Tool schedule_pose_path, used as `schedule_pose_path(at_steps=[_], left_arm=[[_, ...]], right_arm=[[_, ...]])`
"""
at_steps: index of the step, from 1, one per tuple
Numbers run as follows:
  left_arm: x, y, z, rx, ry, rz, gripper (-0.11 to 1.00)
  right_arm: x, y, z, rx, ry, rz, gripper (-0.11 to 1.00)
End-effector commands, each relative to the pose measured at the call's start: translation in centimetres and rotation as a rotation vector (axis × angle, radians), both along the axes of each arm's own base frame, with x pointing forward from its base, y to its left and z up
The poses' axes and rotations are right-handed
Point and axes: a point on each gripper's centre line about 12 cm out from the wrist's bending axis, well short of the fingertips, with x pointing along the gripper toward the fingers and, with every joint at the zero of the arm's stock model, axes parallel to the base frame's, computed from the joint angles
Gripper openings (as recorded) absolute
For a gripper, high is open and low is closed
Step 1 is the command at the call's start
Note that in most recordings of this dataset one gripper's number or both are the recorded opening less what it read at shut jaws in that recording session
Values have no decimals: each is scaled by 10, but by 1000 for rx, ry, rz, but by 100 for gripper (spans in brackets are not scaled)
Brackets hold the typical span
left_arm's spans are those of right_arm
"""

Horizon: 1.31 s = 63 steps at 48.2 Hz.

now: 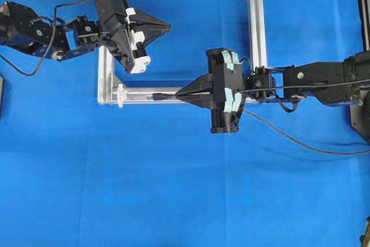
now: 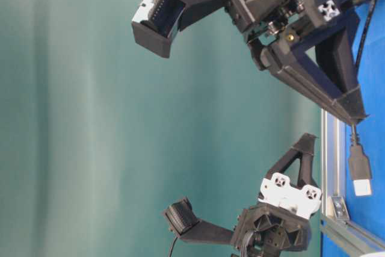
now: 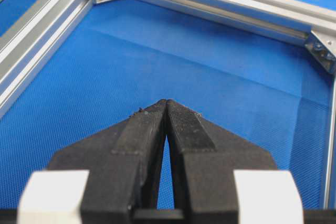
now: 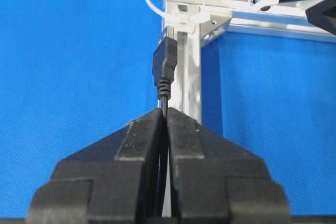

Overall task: Insert the wire through the string loop located on the left side.
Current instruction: 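Push the USB plug leftward through the white zip-tie loop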

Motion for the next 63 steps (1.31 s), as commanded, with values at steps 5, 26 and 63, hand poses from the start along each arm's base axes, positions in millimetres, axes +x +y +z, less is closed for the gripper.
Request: schedule_pose_path(at_steps=[5,26,63], left_arm=[[2,1,16,13,-46,1,0],[2,0,16,13,-46,-2,0],[1,0,16,12,-43,-2,0]], right_arm=[[4,-1,14,-1,-41,0,0],[40,-7,-3,-2,-32,-16,0],[53,-9,-3,-5,-47,-16,0]])
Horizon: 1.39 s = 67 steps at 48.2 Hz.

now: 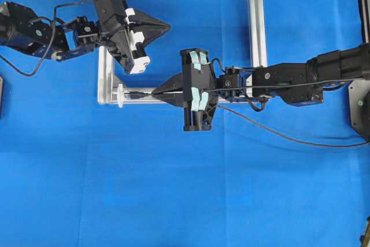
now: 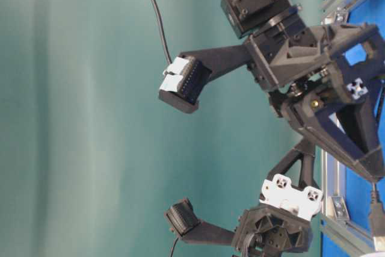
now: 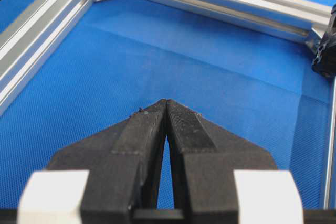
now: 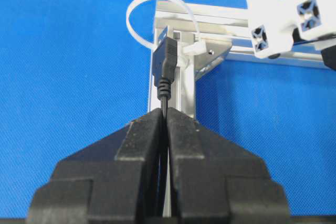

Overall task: Insert the wire through the string loop located on the left side.
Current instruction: 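Push the USB plug leftward through the white zip-tie loop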

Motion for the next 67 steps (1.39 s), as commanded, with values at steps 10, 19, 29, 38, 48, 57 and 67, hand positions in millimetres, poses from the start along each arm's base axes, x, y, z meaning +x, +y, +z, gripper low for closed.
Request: schedule_pose_path(at_steps=[10,19,29,38,48,57,67], left_arm=[[2,-1,16,14,-47,-5,0],[2,0,17,14,-49,-3,0],[2,0,17,14,-49,-3,0],[2,0,17,14,-49,-3,0],[2,0,17,15,-50,-3,0],[2,0,17,15,-47,-4,0],[3,0,18,17,-51,-4,0]], right_arm=[[6,-1,15,-1,-49,-1,0],[6,-1,15,-2,-48,-2,0],[6,-1,16,-1,-52,-1,0],[6,-1,16,-1,-52,-3,0],[6,-1,15,-1,-51,-3,0],[6,-1,16,-2,-57,-2,0],[11,-2,17,-2,-72,-3,0]])
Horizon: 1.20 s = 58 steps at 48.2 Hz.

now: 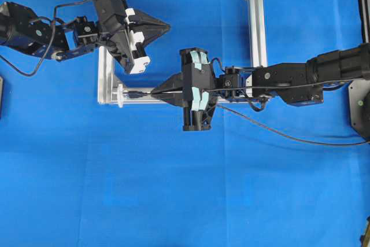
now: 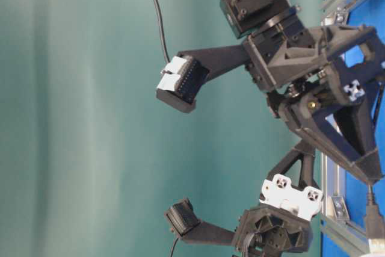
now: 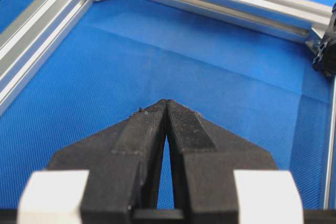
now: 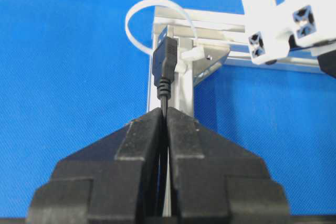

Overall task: Insert the wire through the string loop located on the left side.
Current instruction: 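Push the USB plug leftward through the white zip-tie loop, then move the open left gripper toward the plug protruding from the loop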

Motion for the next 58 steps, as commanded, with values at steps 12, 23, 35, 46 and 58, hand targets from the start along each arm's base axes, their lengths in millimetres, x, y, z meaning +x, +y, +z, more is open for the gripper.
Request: schedule_pose_path(at_steps=[12,23,35,46,58], left_arm=[[3,-1,17,16,-48,-5,0],[3,0,18,17,-51,-4,0],[3,0,18,17,-51,-4,0],[2,0,17,16,-48,-4,0],[2,0,17,17,-51,-4,0]], right_arm=[[25,-2,13,0,-64,-4,0],[45,-2,6,1,-74,-3,0],[60,-3,3,1,-87,-4,0],[63,-3,-1,1,-84,-4,0],[63,-3,-2,2,-84,-5,0]])
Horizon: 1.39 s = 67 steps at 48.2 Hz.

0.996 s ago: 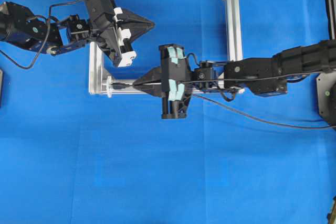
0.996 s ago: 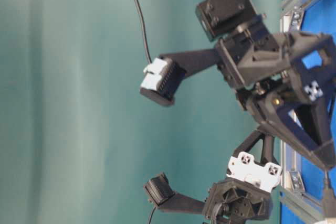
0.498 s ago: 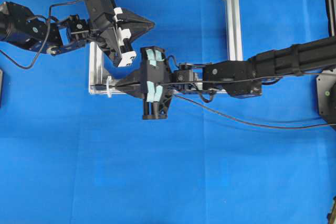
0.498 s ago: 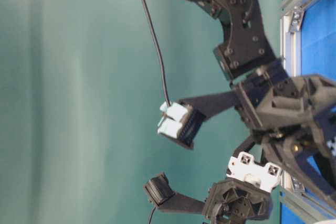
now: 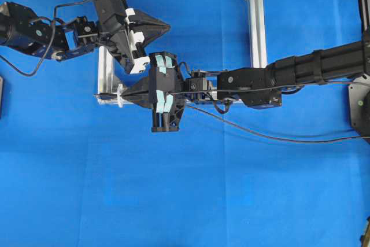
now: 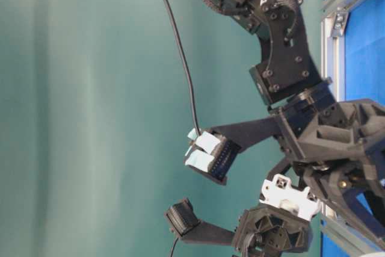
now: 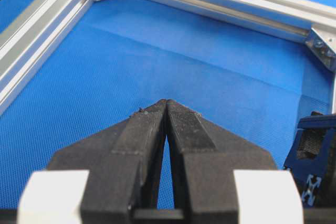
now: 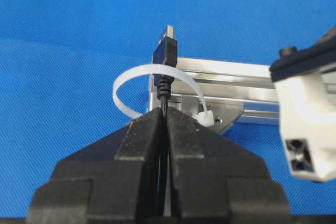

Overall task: Insert the wire through the string loop located on the left side.
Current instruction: 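Move the open left gripper toward the plug protruding from the loop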

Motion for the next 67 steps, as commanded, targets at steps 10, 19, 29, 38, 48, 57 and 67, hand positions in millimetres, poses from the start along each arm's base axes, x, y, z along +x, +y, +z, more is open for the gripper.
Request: schedule_pose_path(at_steps=[10,19,29,38,48,57,67], left_arm=[[-12,-2,20,17,-48,4,0],[-44,-3,18,14,-36,26,0],[-86,-7,15,10,-21,59,0],[-114,-8,16,11,-22,86,0],[-130,-8,15,5,-16,112,0],[-130,-11,13,-27,-18,107,0],[-124,-43,13,-62,-27,-9,0]], right_arm=[[6,-2,19,1,-57,-4,0],[6,-2,19,0,-57,-4,0],[6,-2,19,1,-60,-4,0],[7,-2,20,1,-61,-4,0],[7,-2,20,1,-61,-4,0],[6,-1,19,2,-60,-4,0],[7,-2,20,2,-61,-5,0]])
